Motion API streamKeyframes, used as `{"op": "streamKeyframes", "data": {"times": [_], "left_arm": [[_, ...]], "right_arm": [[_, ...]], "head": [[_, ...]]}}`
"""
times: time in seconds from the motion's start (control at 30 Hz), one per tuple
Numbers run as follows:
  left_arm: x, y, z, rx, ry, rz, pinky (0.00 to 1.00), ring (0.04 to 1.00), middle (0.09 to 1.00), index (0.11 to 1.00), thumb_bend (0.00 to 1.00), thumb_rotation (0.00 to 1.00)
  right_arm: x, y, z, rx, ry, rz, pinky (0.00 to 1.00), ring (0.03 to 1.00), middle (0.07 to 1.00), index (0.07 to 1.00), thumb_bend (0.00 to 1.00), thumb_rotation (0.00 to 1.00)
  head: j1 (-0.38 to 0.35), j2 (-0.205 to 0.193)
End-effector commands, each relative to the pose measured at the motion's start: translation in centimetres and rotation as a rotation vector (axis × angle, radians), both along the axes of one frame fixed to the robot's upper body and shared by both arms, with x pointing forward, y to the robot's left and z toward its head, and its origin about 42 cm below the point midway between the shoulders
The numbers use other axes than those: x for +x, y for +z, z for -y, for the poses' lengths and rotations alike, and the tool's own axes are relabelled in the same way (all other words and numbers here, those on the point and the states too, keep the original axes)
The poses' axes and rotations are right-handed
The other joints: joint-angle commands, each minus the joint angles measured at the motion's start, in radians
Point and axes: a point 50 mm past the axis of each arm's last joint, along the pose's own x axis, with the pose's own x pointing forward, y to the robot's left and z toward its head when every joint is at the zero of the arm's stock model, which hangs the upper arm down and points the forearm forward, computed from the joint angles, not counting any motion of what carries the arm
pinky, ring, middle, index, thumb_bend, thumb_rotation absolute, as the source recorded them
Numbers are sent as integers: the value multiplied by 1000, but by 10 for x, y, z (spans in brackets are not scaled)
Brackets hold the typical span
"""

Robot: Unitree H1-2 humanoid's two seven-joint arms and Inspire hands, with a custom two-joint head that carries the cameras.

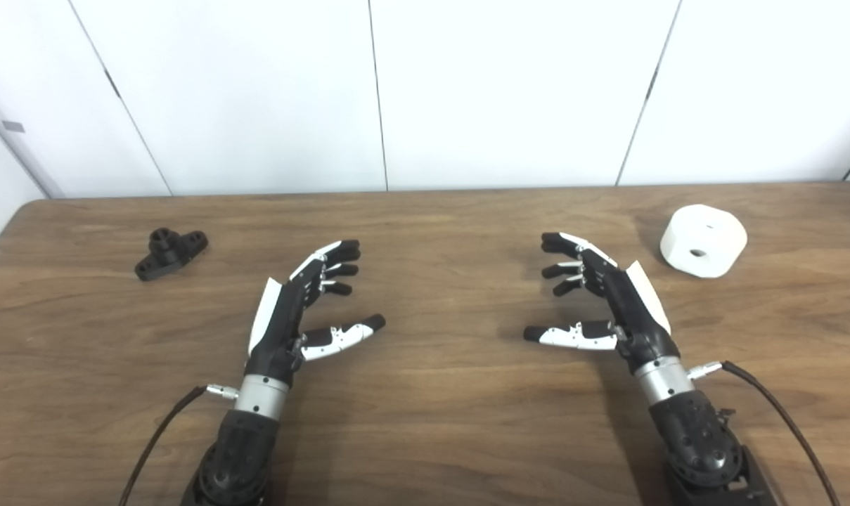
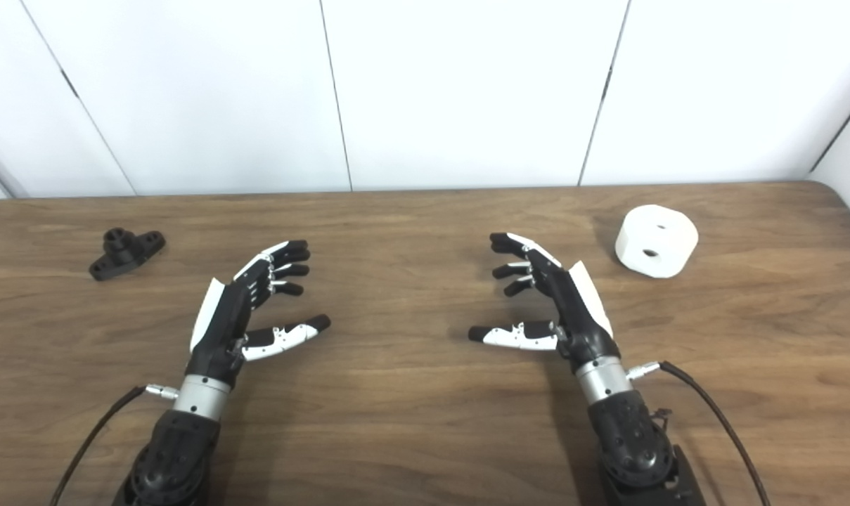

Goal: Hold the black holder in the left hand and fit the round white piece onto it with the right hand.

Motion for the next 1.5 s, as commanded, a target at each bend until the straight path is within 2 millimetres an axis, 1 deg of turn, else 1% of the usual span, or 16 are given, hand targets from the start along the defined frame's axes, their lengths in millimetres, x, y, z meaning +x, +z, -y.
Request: {"op": "streamKeyframes", "data": {"times": [0.0, 0.1, 0.17, 0.23, 0.27, 0.3, 0.37, 0.4, 0.47, 0.57, 0.7, 0.87, 1.2, 1.33, 1.4, 1.47], "left_arm": [[-1, 0, 1, -12, -4, 15, 649, 759, 809, 814, 734, 0], [-1, 0, 1, -13, -4, 17, 642, 758, 808, 812, 734, 0], [-1, 0, 2, -20, -7, 18, 640, 759, 808, 811, 733, 0], [-2, 0, 5, -23, -10, 19, 638, 759, 808, 811, 732, 0], [-2, 0, 7, -19, -12, 18, 641, 760, 809, 811, 731, 0], [-3, -1, 9, -11, -13, 18, 656, 763, 810, 815, 725, 0], [-4, -4, 15, -10, -18, 7, 670, 789, 817, 823, 721, 25], [-4, -5, 18, -17, -20, 0, 671, 791, 817, 823, 722, 26], [-3, -9, 26, -36, -24, -10, 667, 798, 819, 825, 729, 9], [-1, -15, 36, -25, -21, -6, 663, 794, 815, 819, 739, 39], [1, -17, 42, 14, -8, -7, 693, 799, 815, 810, 747, 91], [2, -16, 42, 21, 1, -4, 698, 807, 821, 809, 742, 111], [1, -8, 37, 0, 9, -2, 699, 791, 801, 802, 727, 77], [4, 1, 28, -7, 1, 18, 646, 754, 781, 787, 719, 13], [8, 9, 18, 20, -8, 46, 603, 710, 755, 757, 717, 2], [12, 18, 9, 48, -13, 61, 587, 682, 731, 729, 718, 0]], "right_arm": [[8, 21, -1, 1, 21, 81, 553, 681, 810, 816, 709, 84], [8, 22, -2, 1, 21, 83, 550, 679, 808, 814, 708, 77], [7, 23, -1, 3, 22, 82, 549, 680, 808, 813, 710, 74], [7, 22, 1, 4, 23, 83, 548, 679, 807, 812, 709, 74], [6, 21, 3, 2, 22, 82, 548, 678, 807, 812, 709, 75], [6, 21, 6, -1, 21, 79, 548, 683, 809, 813, 704, 82], [5, 19, 12, -7, 18, 75, 558, 691, 808, 815, 690, 73], [4, 19, 14, -2, 17, 71, 559, 691, 808, 815, 689, 70], [2, 17, 19, 15, 14, 61, 573, 701, 809, 814, 686, 26], [0, 14, 25, 20, 1, 44, 585, 710, 805, 814, 694, 3], [-4, 18, 23, 53, -8, 25, 592, 712, 800, 827, 670, 0], [-4, 21, 24, 54, -4, 27, 588, 713, 800, 823, 660, 0], [-9, 25, 25, 44, -8, 28, 573, 707, 800, 824, 660, 0], [-9, 27, 24, 48, -7, 32, 562, 703, 798, 818, 661, 0], [-9, 29, 25, 45, -7, 33, 566, 706, 799, 820, 656, 0], [-10, 30, 25, 42, -9, 34, 568, 706, 800, 820, 654, 0]], "head": [[0, 1], [0, 1], [25, -2], [79, -12], [126, -20], [153, -25], [254, -62], [254, -62], [335, -95], [392, -123], [398, -132], [391, -130], [395, -127], [395, -127], [395, -127], [395, -127]]}}
